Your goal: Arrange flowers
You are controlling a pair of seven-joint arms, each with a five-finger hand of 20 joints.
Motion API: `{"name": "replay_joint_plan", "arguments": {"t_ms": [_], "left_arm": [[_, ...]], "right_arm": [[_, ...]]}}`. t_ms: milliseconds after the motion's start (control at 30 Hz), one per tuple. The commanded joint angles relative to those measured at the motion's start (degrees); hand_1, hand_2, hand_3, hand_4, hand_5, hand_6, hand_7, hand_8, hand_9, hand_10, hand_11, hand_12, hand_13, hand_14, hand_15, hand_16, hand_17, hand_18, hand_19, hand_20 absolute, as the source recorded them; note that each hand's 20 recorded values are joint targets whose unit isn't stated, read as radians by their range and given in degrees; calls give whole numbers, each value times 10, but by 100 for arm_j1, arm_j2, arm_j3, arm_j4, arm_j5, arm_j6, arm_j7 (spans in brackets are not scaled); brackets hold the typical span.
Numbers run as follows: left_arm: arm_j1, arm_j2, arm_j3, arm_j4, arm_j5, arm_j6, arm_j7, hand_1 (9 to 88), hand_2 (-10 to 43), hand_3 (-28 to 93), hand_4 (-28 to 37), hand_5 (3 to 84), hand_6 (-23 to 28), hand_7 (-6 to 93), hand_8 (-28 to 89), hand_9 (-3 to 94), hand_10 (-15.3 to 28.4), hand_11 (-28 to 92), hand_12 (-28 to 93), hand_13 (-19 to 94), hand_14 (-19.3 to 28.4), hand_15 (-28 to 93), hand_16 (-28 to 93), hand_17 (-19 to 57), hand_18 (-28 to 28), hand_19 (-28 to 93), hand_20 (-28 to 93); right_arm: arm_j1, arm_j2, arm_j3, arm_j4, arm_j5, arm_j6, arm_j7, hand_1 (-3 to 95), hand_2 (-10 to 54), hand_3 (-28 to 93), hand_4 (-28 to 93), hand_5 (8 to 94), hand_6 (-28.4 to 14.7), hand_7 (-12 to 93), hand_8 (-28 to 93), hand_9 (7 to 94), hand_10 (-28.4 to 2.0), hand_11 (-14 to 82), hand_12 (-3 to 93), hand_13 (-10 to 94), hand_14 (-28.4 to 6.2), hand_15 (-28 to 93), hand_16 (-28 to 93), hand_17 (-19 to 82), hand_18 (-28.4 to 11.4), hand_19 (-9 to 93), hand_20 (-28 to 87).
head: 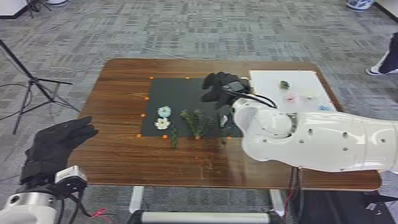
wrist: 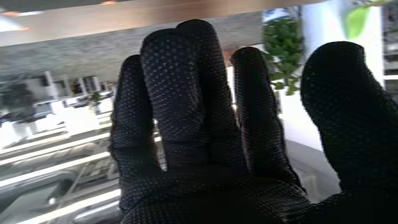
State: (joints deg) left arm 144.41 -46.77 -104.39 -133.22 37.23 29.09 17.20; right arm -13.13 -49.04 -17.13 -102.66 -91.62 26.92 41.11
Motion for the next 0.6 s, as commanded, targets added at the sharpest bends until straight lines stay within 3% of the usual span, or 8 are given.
{"name": "replay_joint_plan", "arguments": {"t_ms": [33,100,233,300,567,600], "left_arm": [[137,116,-111,-100,-69,101,62,236,-4,886,-226,570,130,158,-105,475,206,376,127,335,236,561,-88,-55,177,430,135],[115,85,-168,-109,-3,50,-35,235,-4,887,-226,570,130,158,-105,475,206,377,127,336,236,562,-88,-55,177,430,135],[44,48,-138,-111,49,24,-115,235,-4,886,-226,570,131,157,-105,475,206,377,127,336,236,561,-88,-55,178,430,135],[81,73,-112,-120,-15,78,-38,235,-4,886,-226,569,131,157,-105,474,206,377,127,336,236,562,-88,-55,178,430,135],[27,42,-89,-124,51,56,-123,235,-4,886,-226,569,130,157,-105,474,206,376,128,336,236,561,-88,-55,177,430,135],[60,63,-91,-132,13,77,-78,234,-4,886,-226,568,130,157,-105,473,206,376,128,336,236,561,-88,-55,177,430,135]], "right_arm": [[526,874,-432,-20,-38,-31,63,340,-25,797,-270,515,-22,201,-151,689,-158,278,162,678,-109,654,165,232,-233,892,15],[642,1009,-564,22,-42,-30,108,340,-25,797,-270,517,-22,201,-151,690,-160,272,159,679,-110,653,163,233,-234,891,17],[762,1357,-760,55,-126,-79,258,341,-23,794,-269,527,-20,203,-152,700,-160,261,155,696,-106,649,163,238,-235,889,20],[806,1492,-773,106,-144,-139,307,341,-23,794,-269,526,-19,203,-153,701,-160,259,156,697,-105,649,164,239,-235,888,21],[1020,2020,-1022,265,-108,-243,547,340,-23,795,-267,524,-19,203,-153,699,-160,254,157,696,-104,648,169,238,-234,885,24],[1011,2049,-1026,306,-143,-239,579,340,-23,795,-267,524,-19,203,-153,699,-160,254,157,696,-104,648,169,238,-234,885,24]]}}
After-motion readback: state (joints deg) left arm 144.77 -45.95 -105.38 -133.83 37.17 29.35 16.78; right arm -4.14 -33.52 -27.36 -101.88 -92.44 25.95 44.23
